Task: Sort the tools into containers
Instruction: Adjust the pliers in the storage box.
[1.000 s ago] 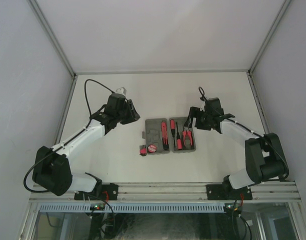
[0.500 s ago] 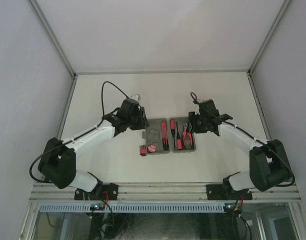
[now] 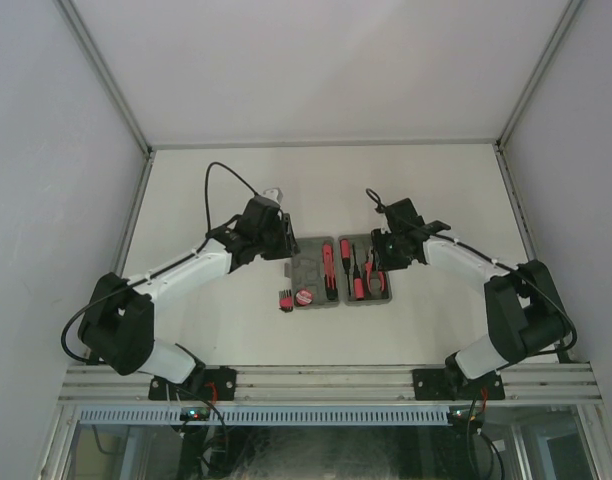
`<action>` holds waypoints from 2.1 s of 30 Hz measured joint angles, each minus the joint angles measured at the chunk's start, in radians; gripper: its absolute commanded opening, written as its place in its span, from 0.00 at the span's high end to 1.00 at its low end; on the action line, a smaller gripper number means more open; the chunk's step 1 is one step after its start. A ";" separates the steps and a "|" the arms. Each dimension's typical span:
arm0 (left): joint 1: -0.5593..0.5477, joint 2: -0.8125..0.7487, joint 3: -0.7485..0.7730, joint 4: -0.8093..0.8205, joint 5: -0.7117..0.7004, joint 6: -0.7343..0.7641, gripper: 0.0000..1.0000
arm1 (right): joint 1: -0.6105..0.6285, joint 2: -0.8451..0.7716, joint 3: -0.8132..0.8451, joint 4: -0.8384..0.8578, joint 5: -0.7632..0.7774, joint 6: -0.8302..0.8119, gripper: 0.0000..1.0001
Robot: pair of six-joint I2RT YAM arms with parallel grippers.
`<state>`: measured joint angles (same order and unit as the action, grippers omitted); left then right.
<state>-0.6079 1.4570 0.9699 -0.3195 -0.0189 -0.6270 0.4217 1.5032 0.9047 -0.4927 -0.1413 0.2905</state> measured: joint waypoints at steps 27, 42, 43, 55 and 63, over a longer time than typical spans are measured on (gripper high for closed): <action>-0.072 0.061 0.091 0.004 0.024 -0.002 0.58 | 0.031 -0.022 0.038 -0.108 0.095 -0.008 0.82; -0.179 0.182 0.179 0.013 0.061 -0.019 0.60 | 0.001 -0.041 0.017 -0.113 0.008 -0.007 0.87; -0.182 0.183 0.179 0.013 0.062 -0.019 0.60 | 0.001 -0.036 0.017 -0.113 0.009 -0.007 0.87; -0.187 0.189 0.179 0.014 0.074 -0.020 0.61 | 0.004 0.014 0.017 -0.131 0.029 -0.007 0.88; -0.187 0.192 0.179 0.014 0.071 -0.021 0.62 | 0.006 0.030 0.018 -0.130 0.044 -0.007 0.89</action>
<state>-0.7952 1.6493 1.1488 -0.3058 0.0521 -0.6476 0.4278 1.5330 0.9222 -0.6224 -0.0975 0.2836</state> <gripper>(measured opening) 0.385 0.118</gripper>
